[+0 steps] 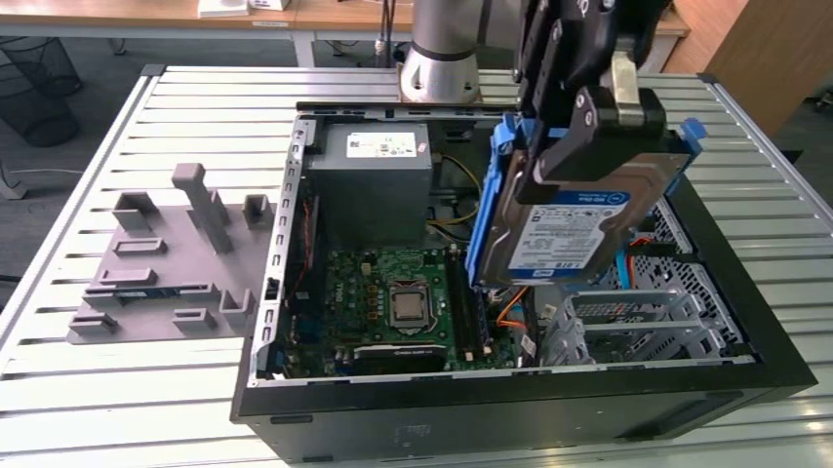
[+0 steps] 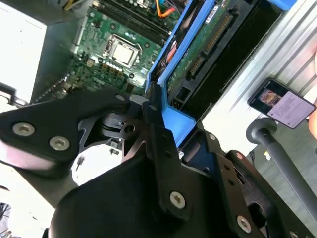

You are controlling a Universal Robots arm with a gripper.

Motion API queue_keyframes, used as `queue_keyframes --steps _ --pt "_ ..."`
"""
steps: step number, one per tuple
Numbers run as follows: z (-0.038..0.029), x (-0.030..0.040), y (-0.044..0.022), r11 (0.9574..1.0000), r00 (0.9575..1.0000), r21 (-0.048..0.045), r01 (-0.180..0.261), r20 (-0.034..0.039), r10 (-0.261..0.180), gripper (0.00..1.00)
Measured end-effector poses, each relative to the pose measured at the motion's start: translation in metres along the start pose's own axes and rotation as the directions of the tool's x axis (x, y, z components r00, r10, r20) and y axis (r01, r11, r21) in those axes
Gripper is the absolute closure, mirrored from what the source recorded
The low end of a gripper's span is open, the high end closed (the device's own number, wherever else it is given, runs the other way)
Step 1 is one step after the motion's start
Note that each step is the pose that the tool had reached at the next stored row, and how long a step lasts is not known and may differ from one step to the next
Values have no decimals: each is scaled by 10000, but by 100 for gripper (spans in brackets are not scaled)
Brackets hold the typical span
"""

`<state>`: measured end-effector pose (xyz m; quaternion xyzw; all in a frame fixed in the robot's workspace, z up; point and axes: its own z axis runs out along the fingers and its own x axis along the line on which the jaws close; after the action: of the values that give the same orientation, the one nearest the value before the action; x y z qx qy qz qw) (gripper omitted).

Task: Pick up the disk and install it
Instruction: 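Insert the disk into the insertion slot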

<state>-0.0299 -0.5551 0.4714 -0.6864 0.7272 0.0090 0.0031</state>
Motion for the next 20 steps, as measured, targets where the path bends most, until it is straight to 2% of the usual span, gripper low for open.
queue_keyframes --steps 3,9,16,18,20 --pt "22 11 -65 10000 10000 -1 0 0 0 64" --pt "47 15 -301 10000 10000 -2 1 -2 -1 64" --pt "51 75 -328 10000 10000 -5 1 -1 -1 64" --pt "59 75 -377 10000 10000 -10 0 -1 0 64" --pt "68 71 -456 10000 10000 -25 -1 -1 1 64"
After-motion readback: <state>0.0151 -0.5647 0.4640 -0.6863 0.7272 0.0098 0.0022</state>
